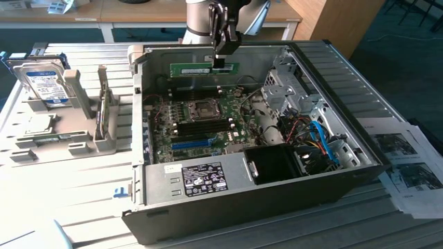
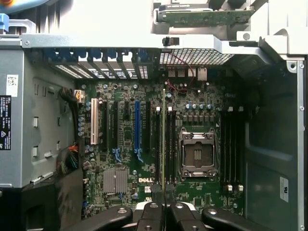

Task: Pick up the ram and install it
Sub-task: 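Pick up the ram and move it above insertion slot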

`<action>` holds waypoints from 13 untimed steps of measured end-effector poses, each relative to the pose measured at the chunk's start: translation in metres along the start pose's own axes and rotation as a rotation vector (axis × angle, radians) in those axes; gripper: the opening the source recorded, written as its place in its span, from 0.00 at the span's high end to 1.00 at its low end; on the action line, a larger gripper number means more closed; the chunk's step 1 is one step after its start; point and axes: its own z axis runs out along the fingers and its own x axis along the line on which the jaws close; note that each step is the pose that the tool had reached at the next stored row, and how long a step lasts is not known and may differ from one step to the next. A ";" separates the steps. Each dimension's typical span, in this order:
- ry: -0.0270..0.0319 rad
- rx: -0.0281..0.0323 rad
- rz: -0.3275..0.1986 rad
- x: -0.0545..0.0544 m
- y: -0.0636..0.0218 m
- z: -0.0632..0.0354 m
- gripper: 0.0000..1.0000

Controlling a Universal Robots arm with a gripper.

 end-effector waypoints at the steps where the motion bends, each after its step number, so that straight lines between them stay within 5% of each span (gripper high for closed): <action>1: 0.0000 0.0006 0.000 0.000 0.0000 0.0000 0.88; 13: 0.0001 0.0058 -0.001 0.000 0.0001 -0.0001 0.88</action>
